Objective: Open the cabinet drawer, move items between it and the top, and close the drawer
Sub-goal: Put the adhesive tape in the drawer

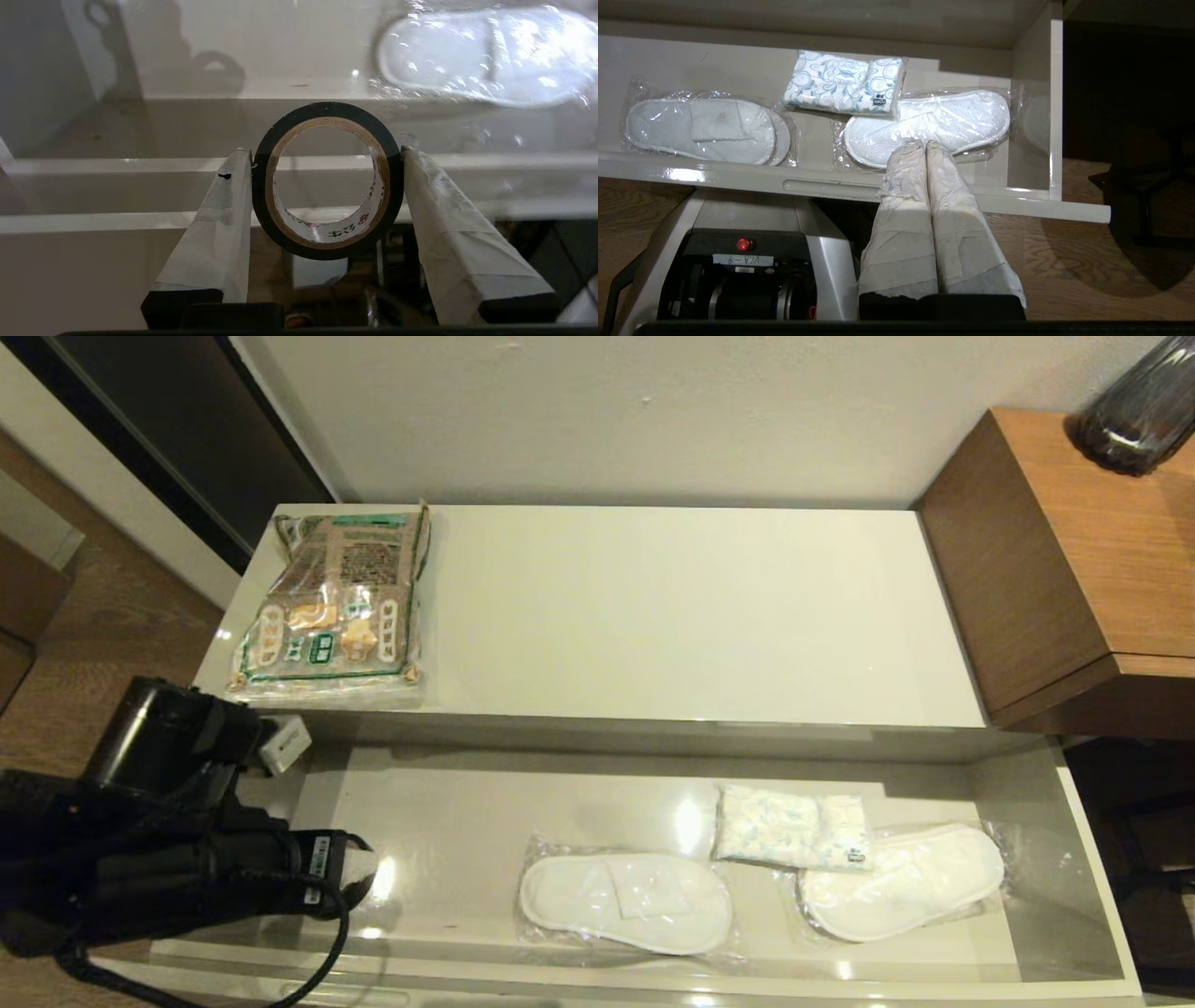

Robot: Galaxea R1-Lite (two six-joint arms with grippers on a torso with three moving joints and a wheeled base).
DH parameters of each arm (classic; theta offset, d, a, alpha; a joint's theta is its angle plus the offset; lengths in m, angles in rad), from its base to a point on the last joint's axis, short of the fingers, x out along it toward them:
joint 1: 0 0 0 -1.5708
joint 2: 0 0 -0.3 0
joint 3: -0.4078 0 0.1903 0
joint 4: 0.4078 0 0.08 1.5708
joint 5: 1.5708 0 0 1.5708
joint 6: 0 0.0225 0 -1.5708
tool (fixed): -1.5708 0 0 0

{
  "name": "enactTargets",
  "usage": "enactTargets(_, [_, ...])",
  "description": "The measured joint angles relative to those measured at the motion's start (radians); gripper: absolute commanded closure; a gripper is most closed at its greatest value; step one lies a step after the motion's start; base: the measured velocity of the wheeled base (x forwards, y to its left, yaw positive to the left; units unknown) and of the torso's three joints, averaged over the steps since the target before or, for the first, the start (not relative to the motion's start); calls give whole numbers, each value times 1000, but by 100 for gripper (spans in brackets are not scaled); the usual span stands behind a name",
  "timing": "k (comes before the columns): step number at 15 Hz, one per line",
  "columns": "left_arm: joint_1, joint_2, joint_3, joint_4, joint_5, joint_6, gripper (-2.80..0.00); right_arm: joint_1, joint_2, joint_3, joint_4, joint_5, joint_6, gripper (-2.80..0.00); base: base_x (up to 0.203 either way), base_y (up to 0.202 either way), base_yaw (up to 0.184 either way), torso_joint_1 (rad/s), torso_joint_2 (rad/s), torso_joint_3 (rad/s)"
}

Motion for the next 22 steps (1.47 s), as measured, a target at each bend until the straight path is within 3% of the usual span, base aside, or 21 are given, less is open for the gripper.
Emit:
enactTargets(3, [59,99,103,-232,31,-23,0,0,0,0,1,0,0,0,0,0,0,0,0,0])
enactTargets(6, [94,274,165,-511,151,-57,0,0,0,0,1,0,0,0,0,0,0,0,0,0])
enactTargets(9, [114,417,183,-709,261,-63,0,0,0,1,0,0,0,0,0,0,0,0,0,0])
enactTargets(14, [127,573,91,-761,328,-68,0,0,0,1,0,0,0,0,0,0,0,0,0,0])
enactTargets(22, [181,719,-22,-743,219,-85,0,0,0,0,0,0,1,0,0,0,0,0,0,0])
